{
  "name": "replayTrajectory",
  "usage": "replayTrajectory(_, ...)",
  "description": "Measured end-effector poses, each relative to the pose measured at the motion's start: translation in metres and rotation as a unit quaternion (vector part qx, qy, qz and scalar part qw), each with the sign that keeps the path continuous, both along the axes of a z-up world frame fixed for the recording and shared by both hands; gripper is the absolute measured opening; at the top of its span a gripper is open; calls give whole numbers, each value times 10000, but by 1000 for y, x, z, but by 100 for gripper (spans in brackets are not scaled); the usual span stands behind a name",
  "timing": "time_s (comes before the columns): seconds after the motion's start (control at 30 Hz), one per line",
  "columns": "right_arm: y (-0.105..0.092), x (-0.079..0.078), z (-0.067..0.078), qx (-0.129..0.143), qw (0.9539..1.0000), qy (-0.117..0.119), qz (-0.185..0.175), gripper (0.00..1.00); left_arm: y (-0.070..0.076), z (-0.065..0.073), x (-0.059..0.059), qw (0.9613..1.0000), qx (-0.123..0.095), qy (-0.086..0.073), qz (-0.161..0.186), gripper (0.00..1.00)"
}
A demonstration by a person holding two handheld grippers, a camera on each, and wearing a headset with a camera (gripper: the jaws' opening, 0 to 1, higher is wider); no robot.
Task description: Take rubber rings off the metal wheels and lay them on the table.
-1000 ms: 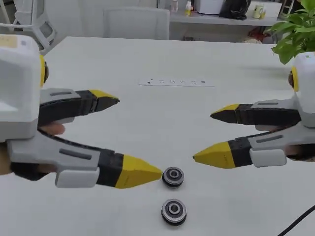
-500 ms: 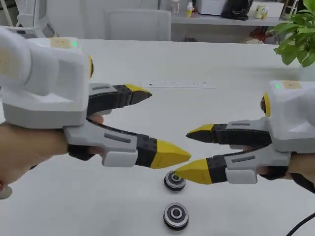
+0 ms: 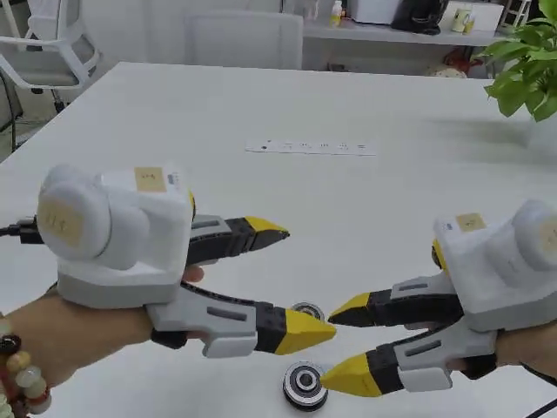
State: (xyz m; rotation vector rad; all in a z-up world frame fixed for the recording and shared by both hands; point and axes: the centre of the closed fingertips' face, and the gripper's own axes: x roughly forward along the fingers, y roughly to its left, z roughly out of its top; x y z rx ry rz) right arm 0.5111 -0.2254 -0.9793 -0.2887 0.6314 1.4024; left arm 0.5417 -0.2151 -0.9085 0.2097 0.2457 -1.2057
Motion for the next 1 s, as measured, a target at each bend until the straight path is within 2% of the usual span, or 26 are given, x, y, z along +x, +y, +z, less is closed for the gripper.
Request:
replayTrajectory(0.1, 0, -5, -12, -211, 9997, -54, 127, 40, 4, -18, -3, 9994, 335, 42, -102, 63)
replayTrajectory(0.2, -7, -7, -29, -632, 9979, -28, 161, 37, 3, -26, -3, 9992, 370, 151, -79, 62)
replayTrajectory(0.27, -3, -9, -31, -587, 9981, -35, 195, 37, 3, -29, -6, 9990, 370, 222, -125, 62)
replayTrajectory(0.37, -2, -10, -33, -595, 9980, -26, 224, 35, 2, -37, -13, 9979, 508, 278, -291, 57)
replayTrajectory(0.5, -3, -6, -34, -559, 9984, -34, 109, 34, -3, -46, -20, 9966, 591, 383, -434, 58)
replayTrajectory(0.57, -2, -4, -33, -443, 9990, -10, 45, 32, -5, -52, -23, 9955, 721, 332, -519, 57)
replayTrajectory(0.7, -3, -3, -34, -420, 9991, 21, 5, 28, -6, -59, -26, 9945, 792, 383, -570, 57)
replayTrajectory(0.77, -2, -7, -37, -444, 9990, 62, 67, 27, -6, -61, -26, 9942, 813, 403, -575, 56)
replayTrajectory(0.83, -2, -12, -42, -578, 9981, 44, 200, 27, -6, -64, -25, 9941, 834, 430, -551, 55)
replayTrajectory(1.0, 1, -14, -43, -598, 9978, 6, 287, 27, -7, -70, -25, 9934, 904, 432, -561, 54)
